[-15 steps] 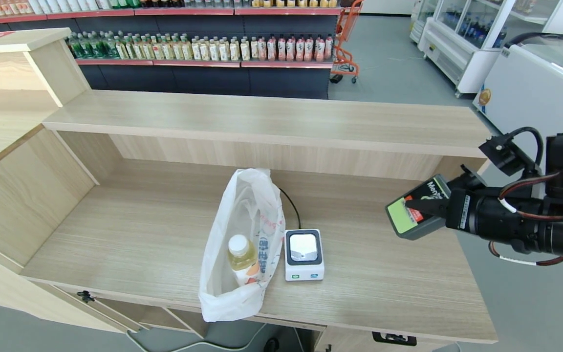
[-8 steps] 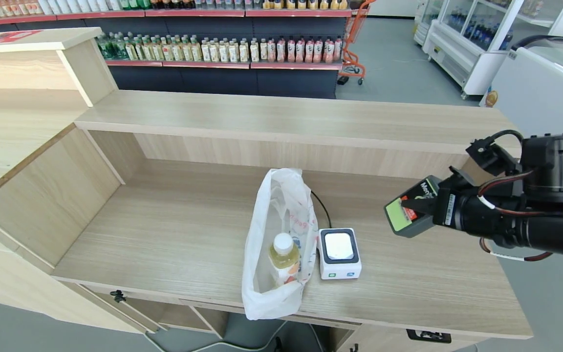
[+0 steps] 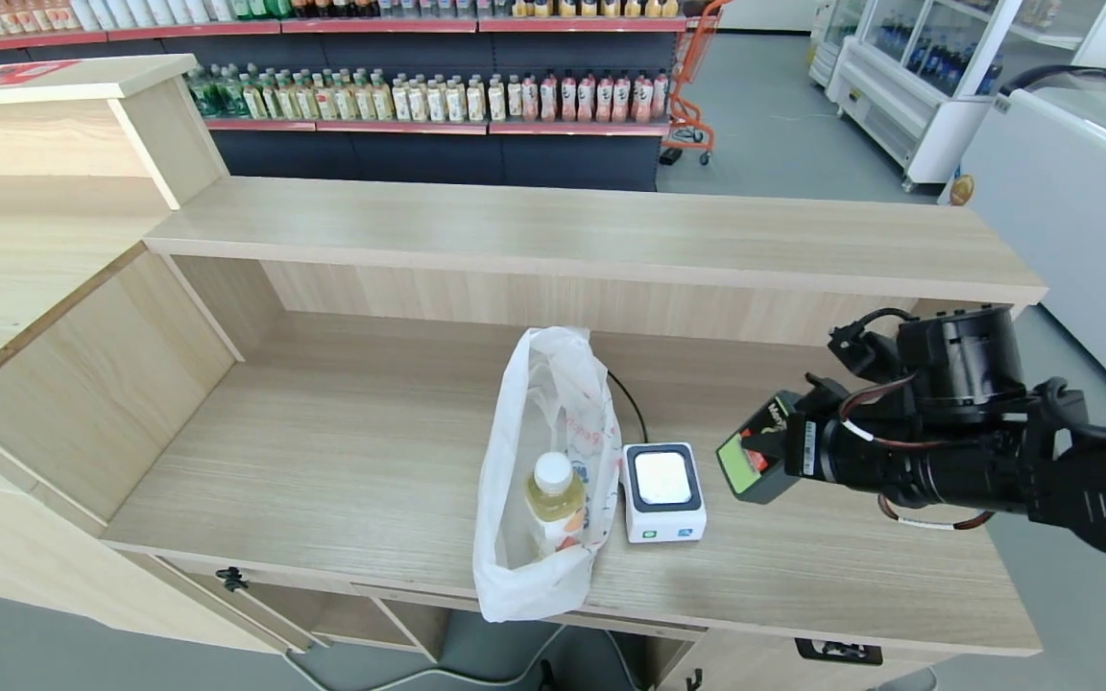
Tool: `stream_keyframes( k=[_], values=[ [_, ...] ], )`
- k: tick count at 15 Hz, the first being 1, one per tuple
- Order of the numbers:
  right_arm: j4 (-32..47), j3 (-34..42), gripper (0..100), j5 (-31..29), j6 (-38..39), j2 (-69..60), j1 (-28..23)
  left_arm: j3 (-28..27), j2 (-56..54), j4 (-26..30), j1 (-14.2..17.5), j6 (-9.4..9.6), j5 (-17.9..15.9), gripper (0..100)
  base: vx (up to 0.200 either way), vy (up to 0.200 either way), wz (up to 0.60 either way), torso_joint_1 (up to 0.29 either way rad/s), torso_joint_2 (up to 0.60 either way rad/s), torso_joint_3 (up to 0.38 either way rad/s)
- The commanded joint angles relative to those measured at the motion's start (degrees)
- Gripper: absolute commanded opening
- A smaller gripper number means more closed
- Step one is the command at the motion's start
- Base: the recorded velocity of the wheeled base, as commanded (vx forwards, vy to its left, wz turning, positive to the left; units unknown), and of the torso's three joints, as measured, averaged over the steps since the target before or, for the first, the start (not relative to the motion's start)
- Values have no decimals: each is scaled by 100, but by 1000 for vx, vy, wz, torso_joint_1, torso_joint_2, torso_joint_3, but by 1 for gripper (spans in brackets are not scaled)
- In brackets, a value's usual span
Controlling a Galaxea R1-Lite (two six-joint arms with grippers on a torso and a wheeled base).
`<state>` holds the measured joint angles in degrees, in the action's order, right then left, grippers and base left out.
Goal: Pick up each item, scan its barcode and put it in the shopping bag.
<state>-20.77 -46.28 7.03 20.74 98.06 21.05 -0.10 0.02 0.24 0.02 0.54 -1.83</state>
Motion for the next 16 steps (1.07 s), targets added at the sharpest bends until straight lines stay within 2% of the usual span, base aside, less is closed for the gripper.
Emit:
stream_keyframes(
  k=[1,3,9,10,16],
  values=[
    [-217,-13,0,17,-26,328,180,1,-2,2,-2,-1,-2,0,0,0,0,0,0,0],
    [-735,5,0,0,-52,662,215,1,6,2,-2,-1,-2,0,0,0,0,0,0,0],
    [-937,-48,0,-176,-588,1127,312,1,-2,2,-2,-1,-2,0,0,0,0,0,0,0],
    [-1157,-39,0,-150,-729,1215,312,1,6,2,-2,-1,7,0,0,0,0,0,0,0],
    [-1386,-365,0,-115,-755,1778,461,1,-2,2,-2,8,-2,0,0,0,0,0,0,0]
  ],
)
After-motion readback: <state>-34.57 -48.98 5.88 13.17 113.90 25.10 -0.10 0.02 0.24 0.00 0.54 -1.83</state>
